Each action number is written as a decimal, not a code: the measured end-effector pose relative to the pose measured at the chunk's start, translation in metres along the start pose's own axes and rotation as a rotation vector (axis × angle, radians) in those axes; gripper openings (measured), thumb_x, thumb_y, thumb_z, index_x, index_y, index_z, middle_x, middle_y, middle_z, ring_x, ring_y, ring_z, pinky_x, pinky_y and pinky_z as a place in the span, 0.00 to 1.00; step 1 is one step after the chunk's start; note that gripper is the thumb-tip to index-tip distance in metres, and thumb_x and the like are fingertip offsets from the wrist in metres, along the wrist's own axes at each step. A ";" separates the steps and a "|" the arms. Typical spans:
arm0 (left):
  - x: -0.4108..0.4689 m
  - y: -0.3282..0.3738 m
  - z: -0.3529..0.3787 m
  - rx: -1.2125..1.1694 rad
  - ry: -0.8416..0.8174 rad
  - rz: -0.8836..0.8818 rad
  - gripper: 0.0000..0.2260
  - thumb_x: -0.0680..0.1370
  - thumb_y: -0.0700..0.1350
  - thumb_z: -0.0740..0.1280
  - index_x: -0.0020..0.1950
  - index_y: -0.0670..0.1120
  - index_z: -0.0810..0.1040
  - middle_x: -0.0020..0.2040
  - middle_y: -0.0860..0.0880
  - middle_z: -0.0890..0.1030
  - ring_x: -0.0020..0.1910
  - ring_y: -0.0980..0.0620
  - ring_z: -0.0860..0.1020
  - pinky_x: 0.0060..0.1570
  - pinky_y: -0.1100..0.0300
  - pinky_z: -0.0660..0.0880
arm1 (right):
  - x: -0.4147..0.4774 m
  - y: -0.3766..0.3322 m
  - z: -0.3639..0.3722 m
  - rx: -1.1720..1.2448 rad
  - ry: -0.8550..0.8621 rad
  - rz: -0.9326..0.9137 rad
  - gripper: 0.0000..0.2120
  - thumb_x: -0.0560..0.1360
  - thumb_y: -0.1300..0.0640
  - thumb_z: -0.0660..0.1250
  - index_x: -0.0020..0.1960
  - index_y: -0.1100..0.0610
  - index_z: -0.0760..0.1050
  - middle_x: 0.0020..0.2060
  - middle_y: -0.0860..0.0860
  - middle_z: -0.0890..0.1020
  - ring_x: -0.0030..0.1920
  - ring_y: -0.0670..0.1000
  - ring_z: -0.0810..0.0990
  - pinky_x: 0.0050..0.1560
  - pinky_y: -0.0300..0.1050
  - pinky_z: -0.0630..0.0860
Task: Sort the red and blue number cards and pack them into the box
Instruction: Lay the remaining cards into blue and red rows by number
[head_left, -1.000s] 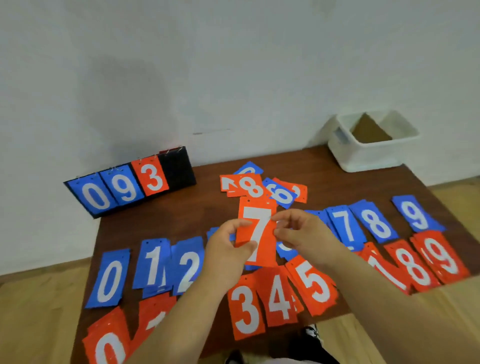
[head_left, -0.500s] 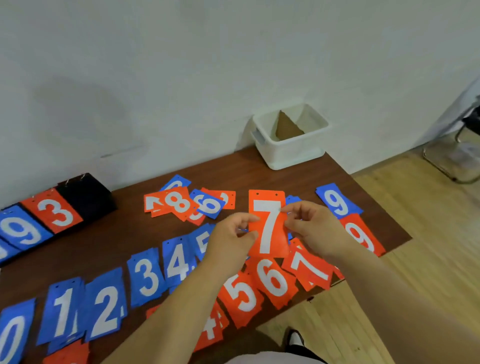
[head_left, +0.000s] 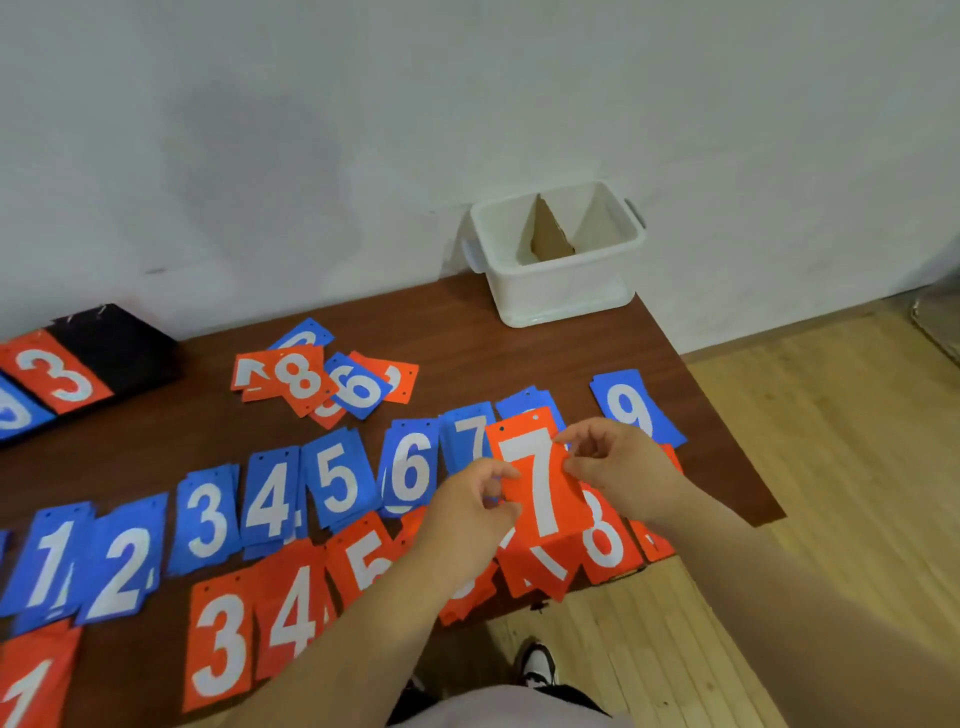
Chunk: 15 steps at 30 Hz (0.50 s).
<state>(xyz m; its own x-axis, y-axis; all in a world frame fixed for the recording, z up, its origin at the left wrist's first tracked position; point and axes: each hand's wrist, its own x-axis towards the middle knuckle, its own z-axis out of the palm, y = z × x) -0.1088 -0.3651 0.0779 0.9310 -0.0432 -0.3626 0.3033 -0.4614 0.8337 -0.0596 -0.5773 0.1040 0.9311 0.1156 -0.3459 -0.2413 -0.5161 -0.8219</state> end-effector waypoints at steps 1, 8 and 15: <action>0.001 -0.007 0.006 0.012 -0.006 -0.028 0.15 0.76 0.43 0.73 0.53 0.64 0.78 0.50 0.55 0.83 0.47 0.56 0.82 0.46 0.55 0.81 | 0.003 0.008 0.003 -0.016 -0.022 0.013 0.12 0.76 0.65 0.71 0.51 0.48 0.82 0.41 0.48 0.83 0.37 0.47 0.81 0.39 0.45 0.81; 0.003 -0.054 0.035 0.211 -0.090 -0.161 0.14 0.77 0.43 0.73 0.59 0.56 0.81 0.58 0.55 0.82 0.55 0.56 0.79 0.58 0.60 0.76 | 0.024 0.062 0.044 -0.199 -0.181 0.097 0.09 0.76 0.63 0.71 0.52 0.50 0.81 0.44 0.45 0.82 0.45 0.46 0.80 0.39 0.29 0.73; 0.005 -0.069 0.026 0.294 -0.177 -0.222 0.14 0.80 0.49 0.70 0.66 0.54 0.80 0.62 0.55 0.81 0.55 0.57 0.77 0.52 0.64 0.75 | 0.034 0.086 0.056 -0.367 -0.264 0.168 0.13 0.76 0.59 0.70 0.60 0.51 0.78 0.55 0.47 0.82 0.56 0.49 0.79 0.49 0.37 0.76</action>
<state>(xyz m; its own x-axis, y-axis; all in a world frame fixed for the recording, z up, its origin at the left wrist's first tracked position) -0.1303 -0.3567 0.0080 0.7923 -0.0546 -0.6077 0.3978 -0.7090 0.5823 -0.0640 -0.5698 -0.0040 0.7747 0.1917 -0.6026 -0.2258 -0.8063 -0.5467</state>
